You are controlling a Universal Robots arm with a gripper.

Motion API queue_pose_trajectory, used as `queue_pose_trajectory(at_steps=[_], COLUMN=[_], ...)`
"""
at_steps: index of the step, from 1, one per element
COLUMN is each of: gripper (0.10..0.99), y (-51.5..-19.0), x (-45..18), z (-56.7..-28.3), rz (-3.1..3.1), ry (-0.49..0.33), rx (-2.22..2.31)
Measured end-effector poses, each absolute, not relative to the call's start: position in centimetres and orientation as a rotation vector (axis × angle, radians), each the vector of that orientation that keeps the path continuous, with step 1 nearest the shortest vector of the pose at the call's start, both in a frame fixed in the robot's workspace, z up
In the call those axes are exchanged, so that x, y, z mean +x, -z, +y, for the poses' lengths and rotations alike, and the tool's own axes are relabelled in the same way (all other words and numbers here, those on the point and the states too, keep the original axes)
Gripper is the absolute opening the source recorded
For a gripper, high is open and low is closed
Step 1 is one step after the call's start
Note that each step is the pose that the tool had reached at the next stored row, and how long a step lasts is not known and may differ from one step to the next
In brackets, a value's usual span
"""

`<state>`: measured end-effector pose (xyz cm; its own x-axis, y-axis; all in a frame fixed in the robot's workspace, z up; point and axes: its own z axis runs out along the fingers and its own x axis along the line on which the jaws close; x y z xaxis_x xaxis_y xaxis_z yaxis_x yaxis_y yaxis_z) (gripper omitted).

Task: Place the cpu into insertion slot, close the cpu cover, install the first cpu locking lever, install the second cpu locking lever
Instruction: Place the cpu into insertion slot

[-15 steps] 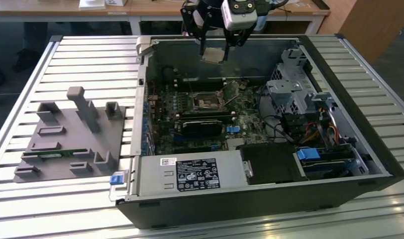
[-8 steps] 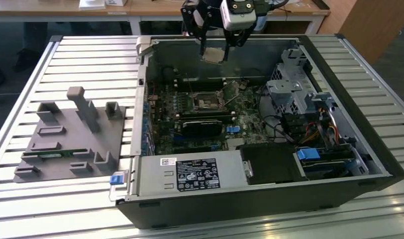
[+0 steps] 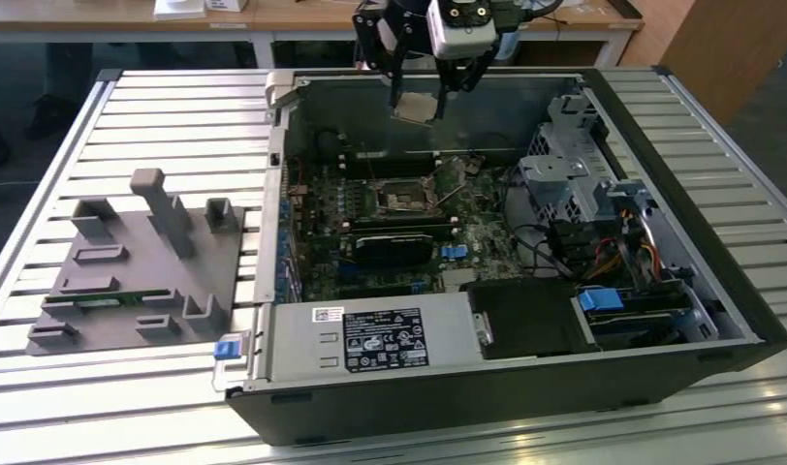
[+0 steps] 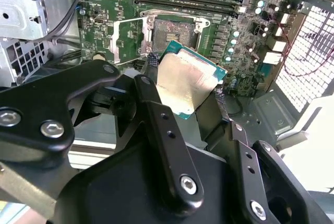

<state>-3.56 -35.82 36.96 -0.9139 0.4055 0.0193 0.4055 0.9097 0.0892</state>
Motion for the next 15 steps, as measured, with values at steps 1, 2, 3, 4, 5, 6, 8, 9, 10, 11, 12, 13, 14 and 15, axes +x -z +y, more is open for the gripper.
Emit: queue_pose_trajectory(at_steps=[1, 2, 3, 4, 5, 6, 8, 9, 10, 11, 12, 13, 14, 15], gripper=[0.541, 0.541, 0.541, 0.541, 0.541, 0.541, 0.541, 0.541, 0.541, 0.541, 0.541, 0.541, 0.541, 0.541], y=[-36.96, -36.96, -36.96, -36.96, -36.96, -36.96, -36.96, -36.96, -36.96, -36.96, -36.96, -36.96, -36.96, -36.95], x=[-3.56, -3.56, -3.56, -3.56, -3.56, -3.56, -3.56, -3.56, -3.56, -3.56, -3.56, -3.56, -3.56, -3.56], z=[-35.82, -35.82, -35.82, -35.82, -35.82, -35.82, -35.82, -35.82, -35.82, -35.82, -35.82, -35.82, -35.82, -35.82], rz=[-3.069, -3.067, -3.066, -3.065, -3.064, -3.063, -3.061, -3.060, -3.059, -3.058, -3.057, -3.056, -3.055, -3.054], ry=[0.143, 0.143, 0.143, 0.143, 0.143, 0.143, 0.144, 0.143, 0.143, 0.144, 0.144, 0.144, 0.143, 0.144], rx=[-0.657, -0.664, -0.669, -0.675, -0.680, -0.686, -0.696, -0.701, -0.706, -0.711, -0.716, -0.721, -0.726, -0.731])
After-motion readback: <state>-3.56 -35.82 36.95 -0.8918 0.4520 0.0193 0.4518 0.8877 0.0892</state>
